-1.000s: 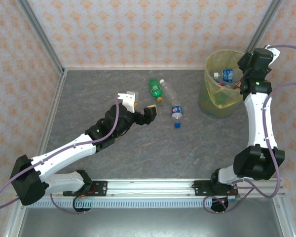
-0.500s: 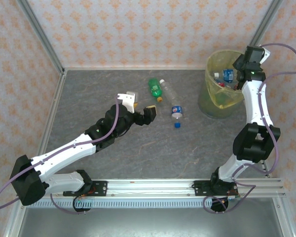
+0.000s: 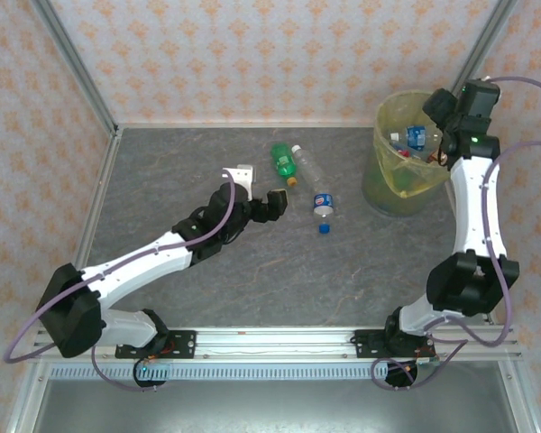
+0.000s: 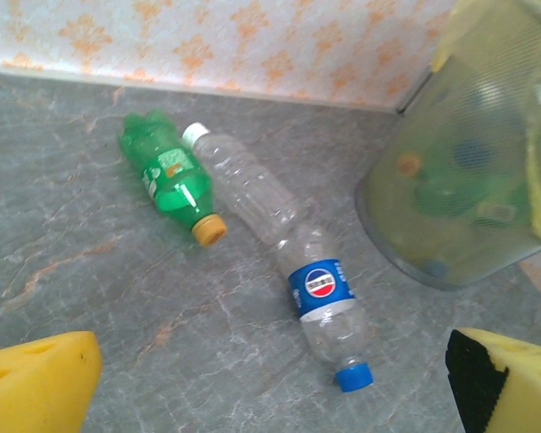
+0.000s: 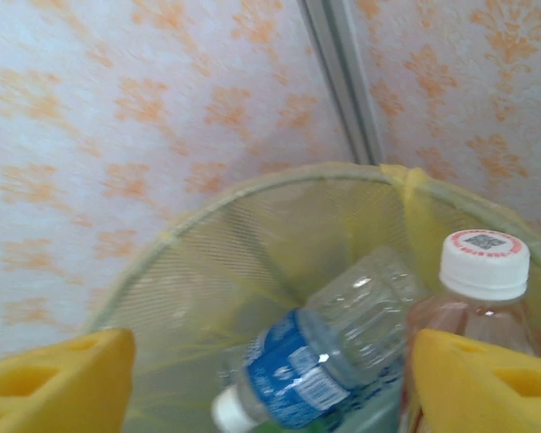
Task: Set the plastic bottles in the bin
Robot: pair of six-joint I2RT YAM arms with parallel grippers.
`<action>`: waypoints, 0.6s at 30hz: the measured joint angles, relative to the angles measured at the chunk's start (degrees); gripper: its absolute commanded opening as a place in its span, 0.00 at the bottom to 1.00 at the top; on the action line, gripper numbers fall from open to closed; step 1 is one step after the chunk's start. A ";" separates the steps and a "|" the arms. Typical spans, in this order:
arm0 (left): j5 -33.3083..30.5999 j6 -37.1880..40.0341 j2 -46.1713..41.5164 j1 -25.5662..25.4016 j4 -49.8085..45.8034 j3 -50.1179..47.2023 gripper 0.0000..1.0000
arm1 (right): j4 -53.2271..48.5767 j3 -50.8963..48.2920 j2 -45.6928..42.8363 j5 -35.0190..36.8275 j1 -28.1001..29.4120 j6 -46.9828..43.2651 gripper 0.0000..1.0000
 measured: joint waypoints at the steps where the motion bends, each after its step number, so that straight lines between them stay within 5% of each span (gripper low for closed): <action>1: -0.02 -0.52 0.79 0.31 -0.28 0.37 0.99 | 0.00 -0.02 -1.22 -0.94 0.00 0.37 1.00; 18: 1.77 -10.16 25.83 5.01 -10.82 24.63 0.82 | 0.66 -13.00 -19.47 -9.90 2.10 6.16 1.00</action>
